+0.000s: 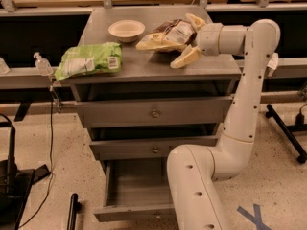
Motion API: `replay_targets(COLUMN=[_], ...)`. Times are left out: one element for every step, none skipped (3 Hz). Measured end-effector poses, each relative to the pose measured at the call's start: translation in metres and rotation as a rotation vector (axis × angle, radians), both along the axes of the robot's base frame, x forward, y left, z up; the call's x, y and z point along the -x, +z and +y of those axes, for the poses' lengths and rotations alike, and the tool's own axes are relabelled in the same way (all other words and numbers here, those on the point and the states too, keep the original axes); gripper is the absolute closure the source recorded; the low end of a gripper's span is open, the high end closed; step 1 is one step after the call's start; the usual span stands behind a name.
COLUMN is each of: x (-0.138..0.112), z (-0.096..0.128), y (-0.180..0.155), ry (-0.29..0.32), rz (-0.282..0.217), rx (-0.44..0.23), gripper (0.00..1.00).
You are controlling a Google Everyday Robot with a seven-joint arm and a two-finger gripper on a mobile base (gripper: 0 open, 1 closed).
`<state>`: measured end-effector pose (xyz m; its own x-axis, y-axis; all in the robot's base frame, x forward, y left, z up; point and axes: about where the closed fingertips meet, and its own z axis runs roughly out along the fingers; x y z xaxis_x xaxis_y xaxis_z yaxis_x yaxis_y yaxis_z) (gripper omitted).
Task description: Pick brown chip bag from bottom drawer and place on counter
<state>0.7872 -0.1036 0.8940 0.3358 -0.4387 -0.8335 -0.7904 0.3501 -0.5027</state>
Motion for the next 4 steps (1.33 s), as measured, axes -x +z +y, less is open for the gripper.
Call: replay_targets(x=[0.008, 0.022, 0.036, 0.046], z=[-0.025, -0.053, -0.083, -0.108], y=[0.027, 0.058, 0.086, 0.104], ry=[-0.054, -0.111, -0.173, -0.219], rz=[-0.061, -0.120, -0.161, -0.177], rx=[0.010, 0.019, 0.008, -0.018], gripper=[0.00, 0.00, 0.00, 0.00])
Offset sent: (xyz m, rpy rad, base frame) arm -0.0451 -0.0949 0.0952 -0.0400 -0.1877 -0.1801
